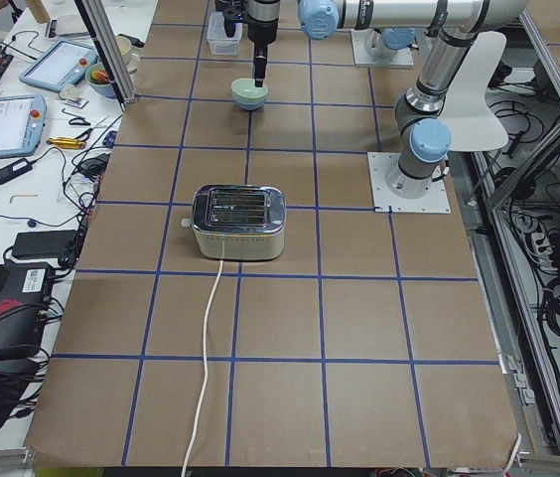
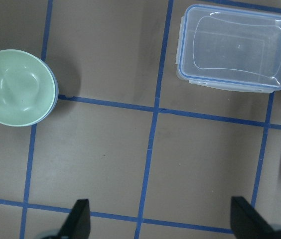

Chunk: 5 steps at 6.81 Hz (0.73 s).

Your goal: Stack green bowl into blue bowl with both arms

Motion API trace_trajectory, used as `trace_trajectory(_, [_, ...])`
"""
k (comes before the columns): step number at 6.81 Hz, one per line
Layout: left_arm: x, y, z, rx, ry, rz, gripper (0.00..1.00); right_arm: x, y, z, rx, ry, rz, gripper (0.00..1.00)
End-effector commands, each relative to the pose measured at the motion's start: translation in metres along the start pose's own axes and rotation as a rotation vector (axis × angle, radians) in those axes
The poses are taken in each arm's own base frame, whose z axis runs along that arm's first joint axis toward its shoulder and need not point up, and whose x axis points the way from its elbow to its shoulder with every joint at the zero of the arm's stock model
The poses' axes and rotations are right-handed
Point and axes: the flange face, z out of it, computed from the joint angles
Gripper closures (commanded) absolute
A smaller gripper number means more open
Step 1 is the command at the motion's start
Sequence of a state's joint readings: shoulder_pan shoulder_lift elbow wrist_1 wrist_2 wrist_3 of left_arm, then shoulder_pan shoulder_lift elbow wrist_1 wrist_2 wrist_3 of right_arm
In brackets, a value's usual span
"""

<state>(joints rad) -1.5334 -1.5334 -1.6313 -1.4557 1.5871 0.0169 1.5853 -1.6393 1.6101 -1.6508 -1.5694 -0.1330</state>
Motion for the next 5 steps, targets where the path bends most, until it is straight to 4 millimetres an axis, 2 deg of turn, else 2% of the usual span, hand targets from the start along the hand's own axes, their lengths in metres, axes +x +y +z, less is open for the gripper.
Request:
trace_trajectory(1, [0.0004,0.0000,0.0007,-0.001,0.001,0.001,0.00,-0.0003,-0.0003,0.0001,0.000,0.000,0.002,0.00])
trace_trajectory(5, [0.0013,0.0004,0.0014,-0.003,0.003,0.001,0.00,0.0008,-0.0021,0.0005,-0.004,0.001,0.019,0.00])
